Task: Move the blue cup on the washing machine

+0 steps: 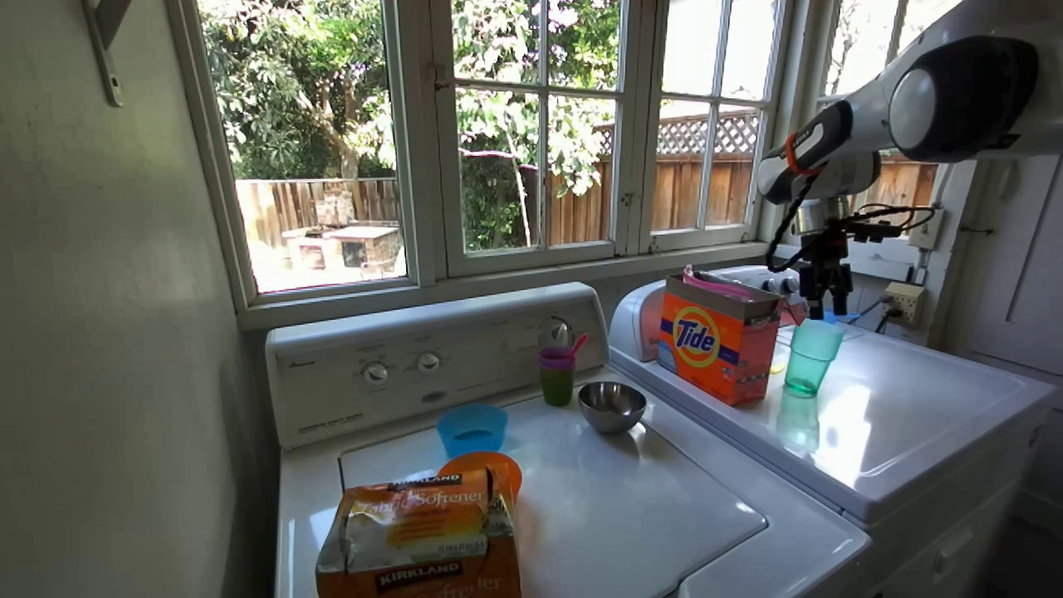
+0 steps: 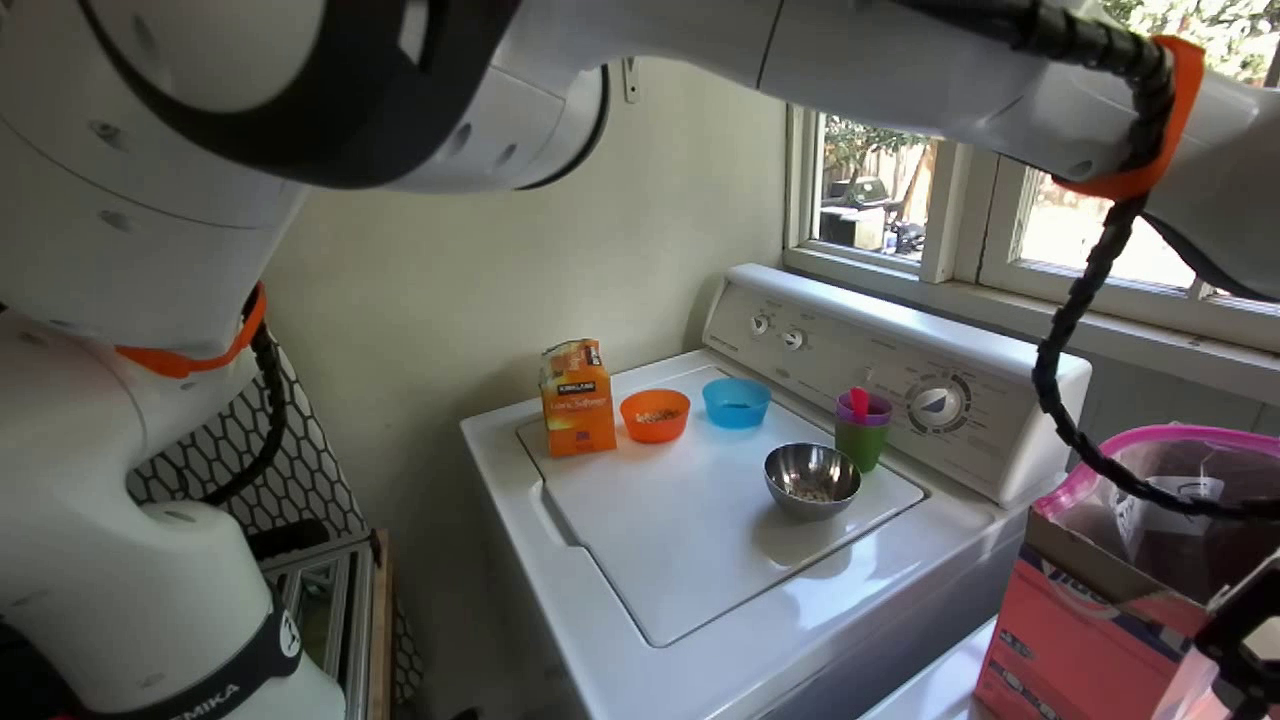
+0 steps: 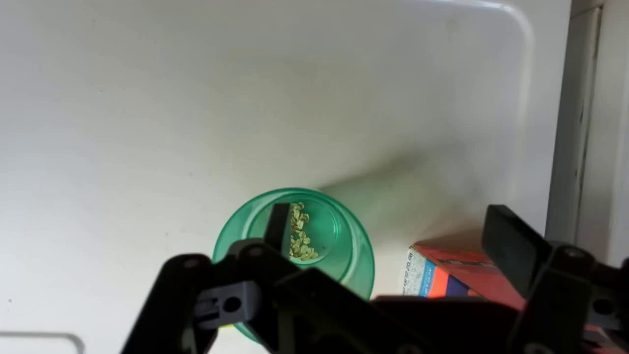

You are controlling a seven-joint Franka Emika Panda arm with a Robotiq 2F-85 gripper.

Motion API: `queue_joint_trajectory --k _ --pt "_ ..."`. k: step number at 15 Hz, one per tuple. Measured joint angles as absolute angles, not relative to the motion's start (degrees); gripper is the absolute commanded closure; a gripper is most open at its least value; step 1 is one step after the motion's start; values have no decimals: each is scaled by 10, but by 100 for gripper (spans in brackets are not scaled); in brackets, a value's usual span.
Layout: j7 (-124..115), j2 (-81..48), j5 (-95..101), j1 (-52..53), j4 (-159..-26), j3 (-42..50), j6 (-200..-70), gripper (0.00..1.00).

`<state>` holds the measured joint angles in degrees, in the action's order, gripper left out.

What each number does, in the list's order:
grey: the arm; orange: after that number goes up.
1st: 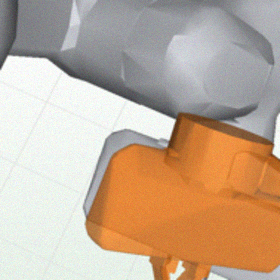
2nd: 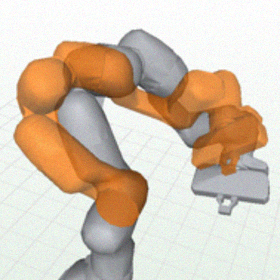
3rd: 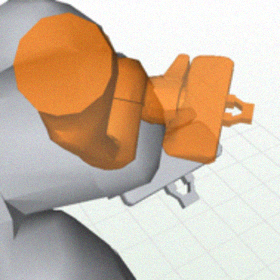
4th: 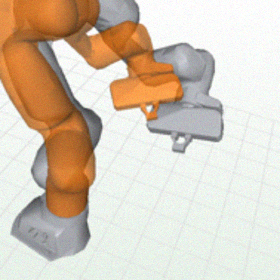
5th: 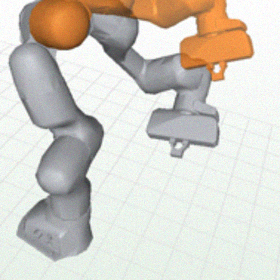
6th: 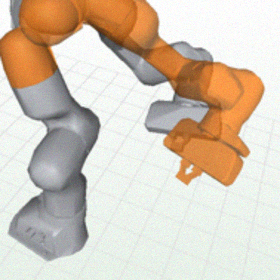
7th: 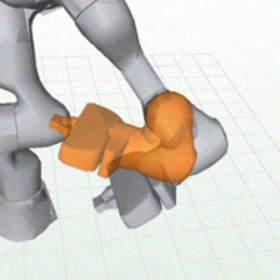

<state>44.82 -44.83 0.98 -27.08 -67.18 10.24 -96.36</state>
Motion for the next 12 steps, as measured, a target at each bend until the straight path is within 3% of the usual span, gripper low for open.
queue_joint_trajectory --k 12 --pt "448 -528 -14 -318 -553 71 -868 0"
